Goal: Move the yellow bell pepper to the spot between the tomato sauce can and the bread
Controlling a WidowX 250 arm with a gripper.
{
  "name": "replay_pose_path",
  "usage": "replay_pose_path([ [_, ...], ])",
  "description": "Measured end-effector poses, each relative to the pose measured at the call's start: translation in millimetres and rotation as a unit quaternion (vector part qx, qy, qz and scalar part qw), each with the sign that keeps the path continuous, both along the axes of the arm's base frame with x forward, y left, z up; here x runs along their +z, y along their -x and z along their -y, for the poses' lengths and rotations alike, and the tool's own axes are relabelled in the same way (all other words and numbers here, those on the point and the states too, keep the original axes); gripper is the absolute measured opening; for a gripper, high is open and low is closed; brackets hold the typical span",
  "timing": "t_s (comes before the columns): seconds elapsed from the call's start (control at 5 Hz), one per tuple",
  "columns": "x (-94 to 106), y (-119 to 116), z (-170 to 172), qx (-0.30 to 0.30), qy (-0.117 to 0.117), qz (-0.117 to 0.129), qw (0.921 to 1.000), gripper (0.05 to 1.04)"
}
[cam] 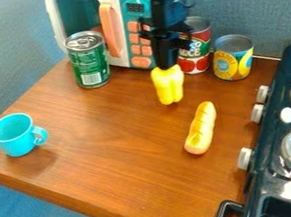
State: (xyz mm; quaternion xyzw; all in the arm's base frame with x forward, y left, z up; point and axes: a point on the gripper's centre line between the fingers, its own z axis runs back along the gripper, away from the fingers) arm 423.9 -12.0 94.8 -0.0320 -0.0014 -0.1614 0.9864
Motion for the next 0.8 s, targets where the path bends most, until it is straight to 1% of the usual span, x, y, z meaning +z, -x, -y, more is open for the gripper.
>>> replay_pose_path([
  [0.2, 1.6, -6.7, 20.8, -0.025, -0.001, 0.004, 0.9997, 0.102],
  [0.4, -4.0, -12.6, 23.5, -0.026, -0.002, -0.003, 0.9997, 0.102],
  [0.6, -6.2, -16.0, 21.8, -0.014, -0.009, -0.006, 0.9999, 0.102],
  [0.8, -6.7, -15.9, 19.3, -0.002, -0.019, -0.007, 0.9998, 0.136],
])
